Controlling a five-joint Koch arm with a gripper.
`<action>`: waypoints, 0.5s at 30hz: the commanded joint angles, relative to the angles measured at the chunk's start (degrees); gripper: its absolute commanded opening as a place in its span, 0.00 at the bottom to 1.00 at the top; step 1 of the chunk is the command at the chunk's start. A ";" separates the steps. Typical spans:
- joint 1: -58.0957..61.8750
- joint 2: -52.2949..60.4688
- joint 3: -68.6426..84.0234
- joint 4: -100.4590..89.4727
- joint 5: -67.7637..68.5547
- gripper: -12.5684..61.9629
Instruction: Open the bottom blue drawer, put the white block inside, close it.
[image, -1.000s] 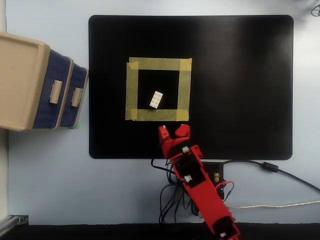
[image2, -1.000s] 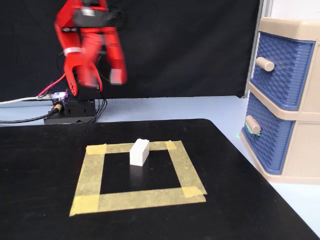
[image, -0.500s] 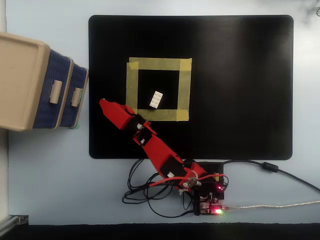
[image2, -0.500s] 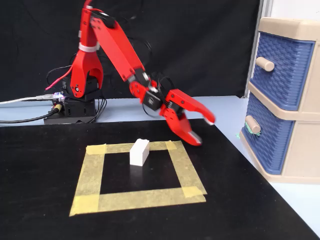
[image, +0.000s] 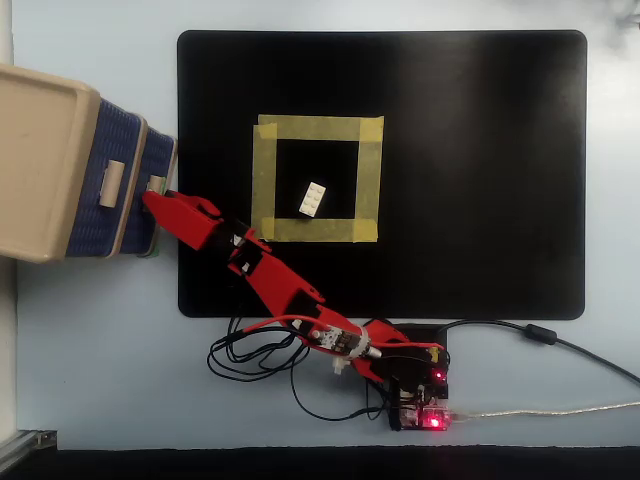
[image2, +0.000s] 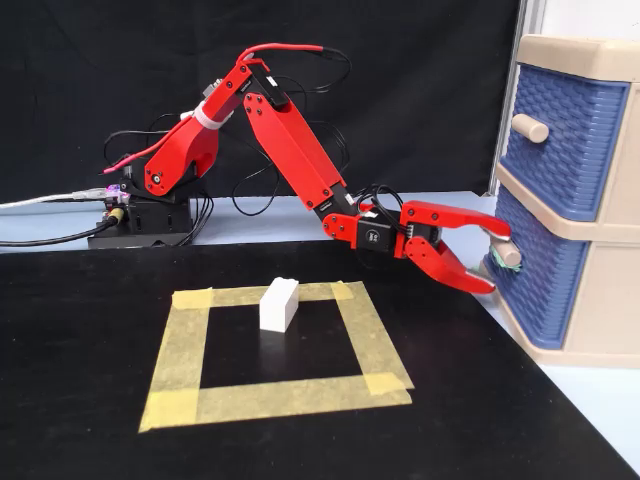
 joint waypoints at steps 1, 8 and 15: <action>-0.97 1.23 -1.85 -1.14 -0.18 0.59; -1.05 1.76 -1.67 8.61 -0.26 0.26; 3.78 11.25 18.11 9.49 -0.97 0.06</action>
